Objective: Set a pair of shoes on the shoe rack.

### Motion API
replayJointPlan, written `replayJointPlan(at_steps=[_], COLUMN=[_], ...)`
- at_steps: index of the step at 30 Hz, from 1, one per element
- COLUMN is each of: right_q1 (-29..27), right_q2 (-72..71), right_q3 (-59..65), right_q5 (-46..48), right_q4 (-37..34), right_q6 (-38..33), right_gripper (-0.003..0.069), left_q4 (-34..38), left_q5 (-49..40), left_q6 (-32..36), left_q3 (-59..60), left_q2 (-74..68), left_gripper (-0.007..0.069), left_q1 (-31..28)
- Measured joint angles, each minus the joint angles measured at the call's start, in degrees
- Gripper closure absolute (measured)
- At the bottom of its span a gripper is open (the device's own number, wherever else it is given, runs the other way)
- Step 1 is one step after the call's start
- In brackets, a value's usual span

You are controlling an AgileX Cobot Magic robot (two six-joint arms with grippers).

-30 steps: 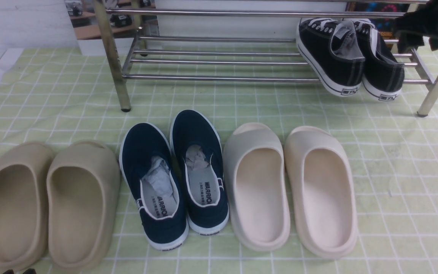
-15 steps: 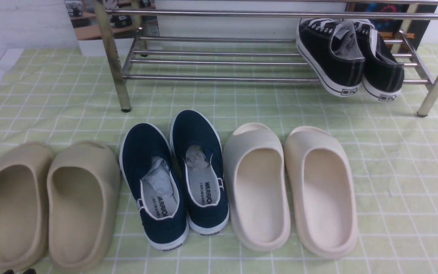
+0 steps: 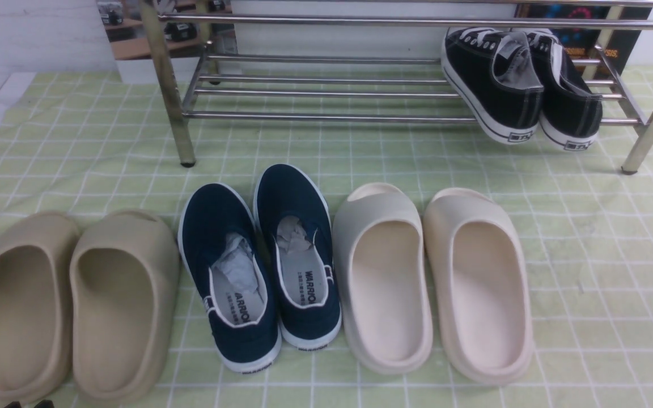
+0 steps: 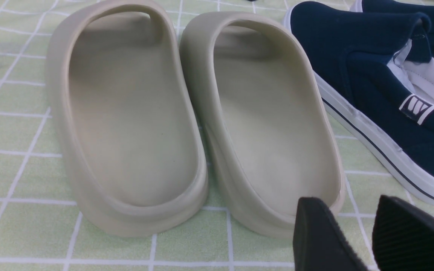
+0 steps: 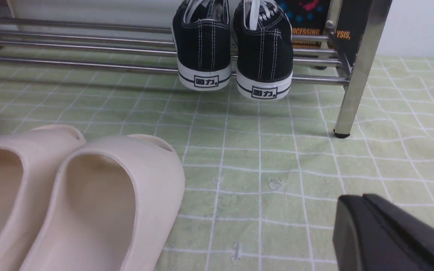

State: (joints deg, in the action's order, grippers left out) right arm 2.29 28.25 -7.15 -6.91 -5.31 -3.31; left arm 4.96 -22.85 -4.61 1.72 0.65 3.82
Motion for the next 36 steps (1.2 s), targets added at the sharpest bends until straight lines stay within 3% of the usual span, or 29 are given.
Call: replayJointPlan(at_steps=[9,22,36], right_q1=[0.0,-1.8,-2.8], right_q2=[-0.5,-27.9,-28.8], right_q3=[8.6,8.5,8.2], right_q5=[-0.6,27.2,28.5], right_q4=[-0.2,-0.4,0.8], right_q6=[0.0,0.0,0.0], right_gripper=[0.0659,0.065,0.0646], left_q4=[0.0,0.0,0.0], left_q5=[0.0,0.1,0.2], left_q6=[0.0,0.0,0.0], left_q3=[0.0,0.0,0.0], left_q2=[0.0,0.0,0.0], left_gripper=[0.0386,0.0386,0.0386], left_q1=[0.0,0.0,0.0])
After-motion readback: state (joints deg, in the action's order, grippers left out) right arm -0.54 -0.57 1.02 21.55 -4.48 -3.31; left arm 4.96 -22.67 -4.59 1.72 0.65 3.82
